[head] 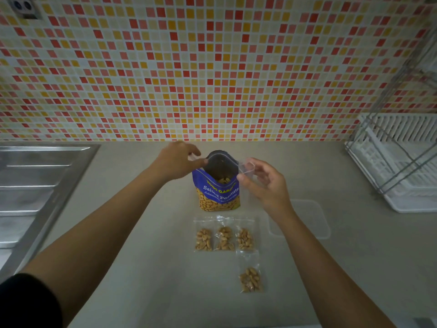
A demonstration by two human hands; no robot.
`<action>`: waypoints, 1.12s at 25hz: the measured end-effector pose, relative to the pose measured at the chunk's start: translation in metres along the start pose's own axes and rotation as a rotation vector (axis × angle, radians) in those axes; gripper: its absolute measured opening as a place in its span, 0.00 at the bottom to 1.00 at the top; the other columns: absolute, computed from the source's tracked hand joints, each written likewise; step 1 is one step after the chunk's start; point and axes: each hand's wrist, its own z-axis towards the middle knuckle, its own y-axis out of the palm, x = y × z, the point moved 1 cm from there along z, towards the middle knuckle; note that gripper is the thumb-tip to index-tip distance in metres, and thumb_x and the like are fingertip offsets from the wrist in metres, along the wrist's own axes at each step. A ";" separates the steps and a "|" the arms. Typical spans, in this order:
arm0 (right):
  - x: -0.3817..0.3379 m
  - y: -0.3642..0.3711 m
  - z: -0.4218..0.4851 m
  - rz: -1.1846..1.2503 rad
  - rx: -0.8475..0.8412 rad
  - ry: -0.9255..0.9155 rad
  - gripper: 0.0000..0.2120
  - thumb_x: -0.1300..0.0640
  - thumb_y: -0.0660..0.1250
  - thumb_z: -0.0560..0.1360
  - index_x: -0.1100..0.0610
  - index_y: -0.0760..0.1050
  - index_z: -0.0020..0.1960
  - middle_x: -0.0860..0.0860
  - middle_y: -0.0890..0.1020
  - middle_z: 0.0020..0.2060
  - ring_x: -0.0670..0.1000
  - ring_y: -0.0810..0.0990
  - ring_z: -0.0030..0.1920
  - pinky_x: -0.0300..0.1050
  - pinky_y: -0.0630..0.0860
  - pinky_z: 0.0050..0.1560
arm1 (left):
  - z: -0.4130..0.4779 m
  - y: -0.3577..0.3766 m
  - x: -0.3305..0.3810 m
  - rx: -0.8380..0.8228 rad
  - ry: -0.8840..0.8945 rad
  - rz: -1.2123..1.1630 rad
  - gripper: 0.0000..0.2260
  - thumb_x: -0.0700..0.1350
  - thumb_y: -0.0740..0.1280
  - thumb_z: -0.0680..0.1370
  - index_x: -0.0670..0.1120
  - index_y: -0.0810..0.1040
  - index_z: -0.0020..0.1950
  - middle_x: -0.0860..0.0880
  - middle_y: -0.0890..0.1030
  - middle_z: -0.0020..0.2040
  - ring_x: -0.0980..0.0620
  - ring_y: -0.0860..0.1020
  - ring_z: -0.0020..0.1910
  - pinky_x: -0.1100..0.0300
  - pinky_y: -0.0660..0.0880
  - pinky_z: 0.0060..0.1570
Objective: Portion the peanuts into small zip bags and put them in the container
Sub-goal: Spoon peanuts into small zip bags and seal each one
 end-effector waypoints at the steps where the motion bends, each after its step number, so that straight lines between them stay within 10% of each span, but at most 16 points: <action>1: 0.003 -0.001 0.002 0.024 0.000 0.016 0.17 0.54 0.75 0.67 0.45 0.76 0.54 0.42 0.81 0.52 0.44 0.79 0.54 0.42 0.74 0.59 | 0.003 0.004 -0.005 -0.089 -0.013 0.036 0.17 0.52 0.66 0.76 0.45 0.77 0.60 0.46 0.80 0.58 0.49 0.77 0.57 0.58 0.73 0.50; 9: 0.017 -0.001 0.013 0.068 -0.061 0.070 0.19 0.54 0.74 0.68 0.49 0.75 0.58 0.42 0.81 0.52 0.41 0.80 0.52 0.35 0.77 0.49 | 0.026 -0.001 0.017 0.022 0.154 0.210 0.10 0.42 0.64 0.78 0.41 0.80 0.55 0.44 0.83 0.51 0.49 0.80 0.48 0.59 0.76 0.51; 16: 0.027 -0.005 0.022 0.114 -0.134 0.107 0.18 0.59 0.72 0.71 0.56 0.76 0.60 0.48 0.82 0.54 0.47 0.80 0.55 0.37 0.77 0.48 | 0.047 0.027 0.045 -0.210 0.269 0.553 0.11 0.41 0.64 0.78 0.38 0.75 0.58 0.41 0.79 0.53 0.47 0.79 0.50 0.60 0.74 0.48; 28: 0.027 -0.008 0.025 0.157 -0.163 0.121 0.16 0.62 0.71 0.71 0.53 0.76 0.58 0.44 0.82 0.52 0.43 0.81 0.53 0.33 0.75 0.50 | 0.048 0.048 0.034 -0.224 0.006 0.244 0.11 0.46 0.63 0.77 0.43 0.78 0.56 0.47 0.78 0.43 0.51 0.76 0.39 0.61 0.73 0.36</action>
